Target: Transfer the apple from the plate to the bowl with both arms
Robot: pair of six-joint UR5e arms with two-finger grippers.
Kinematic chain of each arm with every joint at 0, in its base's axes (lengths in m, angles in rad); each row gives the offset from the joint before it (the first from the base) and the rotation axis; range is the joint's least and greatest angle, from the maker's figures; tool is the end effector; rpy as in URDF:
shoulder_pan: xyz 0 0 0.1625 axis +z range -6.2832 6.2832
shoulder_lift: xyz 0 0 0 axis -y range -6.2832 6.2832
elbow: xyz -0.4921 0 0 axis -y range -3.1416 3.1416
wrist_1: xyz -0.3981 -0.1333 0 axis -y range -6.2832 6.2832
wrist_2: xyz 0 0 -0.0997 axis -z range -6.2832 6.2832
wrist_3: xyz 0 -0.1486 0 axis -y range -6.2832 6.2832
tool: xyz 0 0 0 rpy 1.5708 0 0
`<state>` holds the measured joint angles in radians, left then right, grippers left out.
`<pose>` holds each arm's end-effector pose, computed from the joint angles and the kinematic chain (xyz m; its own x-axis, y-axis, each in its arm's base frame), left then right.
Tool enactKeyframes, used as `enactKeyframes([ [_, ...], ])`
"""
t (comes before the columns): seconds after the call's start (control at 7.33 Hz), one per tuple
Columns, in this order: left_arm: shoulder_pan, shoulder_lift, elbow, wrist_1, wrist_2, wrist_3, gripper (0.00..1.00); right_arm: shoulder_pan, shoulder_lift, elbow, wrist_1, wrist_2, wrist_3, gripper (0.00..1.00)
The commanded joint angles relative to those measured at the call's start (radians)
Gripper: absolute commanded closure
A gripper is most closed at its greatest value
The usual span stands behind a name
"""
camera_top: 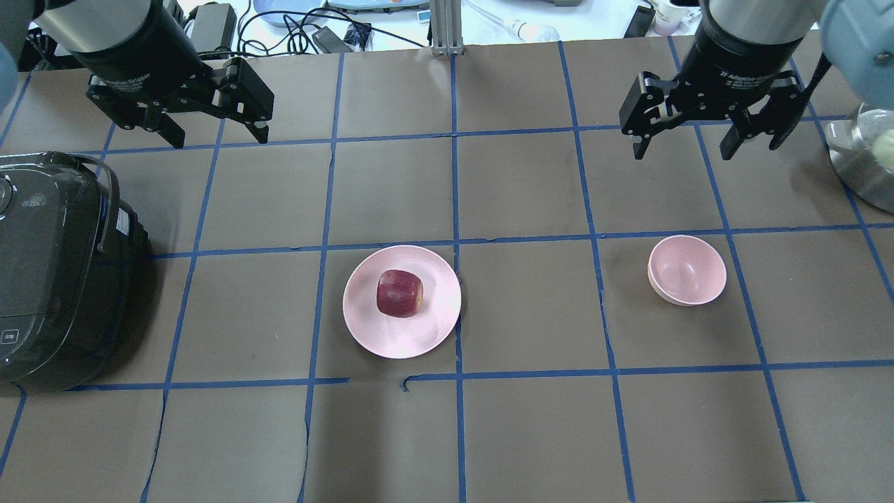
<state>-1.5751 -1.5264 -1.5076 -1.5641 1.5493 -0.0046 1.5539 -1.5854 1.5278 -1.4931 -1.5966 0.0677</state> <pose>-0.1386 -0.4894 0.5606 -0.9998 0.0022 0.0219 -0.0003 0.9935 -0.1139 0.1212 -0.4891 0.5269 -0.9961 0.0840 0.0271 0.0845 0.9963 0.0183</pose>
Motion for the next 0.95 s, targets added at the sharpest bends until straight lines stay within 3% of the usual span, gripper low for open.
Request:
enactKeyframes([
  [0.0,0.001,0.0,-0.003,-0.001,0.0,0.0,0.0,0.0,0.001,0.0,0.004,0.0,0.0,0.0],
  [0.41,0.0,0.005,-0.006,-0.016,0.002,0.0,0.0,0.0,-0.001,0.0,0.01,-0.064,0.006,0.0],
  [0.82,0.0,0.009,-0.003,-0.042,0.002,-0.002,0.0,0.006,-0.005,0.002,0.005,-0.028,0.008,0.0],
])
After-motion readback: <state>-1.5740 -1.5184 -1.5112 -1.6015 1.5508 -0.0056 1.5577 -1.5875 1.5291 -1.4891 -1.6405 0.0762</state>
